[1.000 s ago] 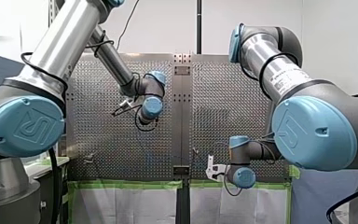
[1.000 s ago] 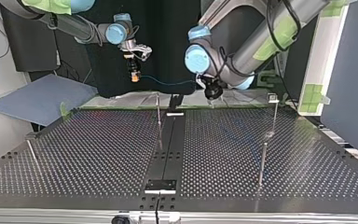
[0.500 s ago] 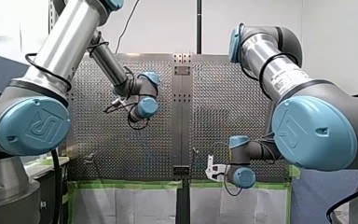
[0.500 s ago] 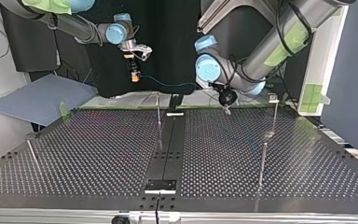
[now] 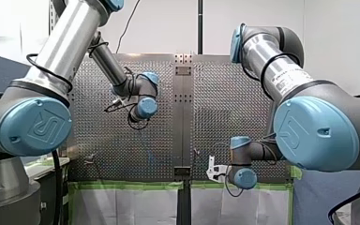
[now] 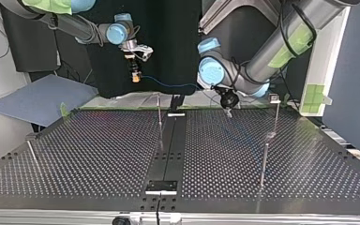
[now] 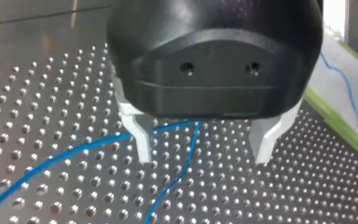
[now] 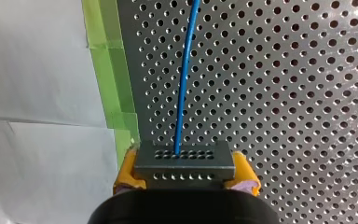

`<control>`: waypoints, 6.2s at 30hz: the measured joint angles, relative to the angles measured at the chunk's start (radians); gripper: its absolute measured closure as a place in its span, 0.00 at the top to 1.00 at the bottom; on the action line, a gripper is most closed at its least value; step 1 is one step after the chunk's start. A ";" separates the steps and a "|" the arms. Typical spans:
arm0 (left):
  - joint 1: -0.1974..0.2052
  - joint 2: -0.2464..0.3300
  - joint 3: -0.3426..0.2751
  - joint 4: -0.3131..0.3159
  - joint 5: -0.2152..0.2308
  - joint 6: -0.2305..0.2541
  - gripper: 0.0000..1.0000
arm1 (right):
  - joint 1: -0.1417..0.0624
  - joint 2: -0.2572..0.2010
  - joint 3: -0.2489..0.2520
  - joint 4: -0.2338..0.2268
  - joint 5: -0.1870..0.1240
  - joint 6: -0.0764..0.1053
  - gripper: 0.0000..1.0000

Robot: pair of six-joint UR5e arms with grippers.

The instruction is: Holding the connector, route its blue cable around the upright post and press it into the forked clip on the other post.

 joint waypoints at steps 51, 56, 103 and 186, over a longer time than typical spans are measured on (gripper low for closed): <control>-0.010 0.069 0.012 0.003 0.018 0.019 1.00 | 0.001 0.000 0.000 -0.001 0.000 0.000 0.00; -0.002 0.069 0.012 0.002 0.017 0.020 1.00 | 0.001 0.000 0.000 -0.002 0.000 0.001 0.00; 0.014 0.310 0.033 -0.039 0.012 0.022 1.00 | 0.002 0.000 0.000 -0.019 -0.009 0.007 0.00; 0.108 0.157 0.067 -0.087 0.103 0.053 1.00 | 0.012 0.001 0.000 -0.026 -0.023 0.009 0.00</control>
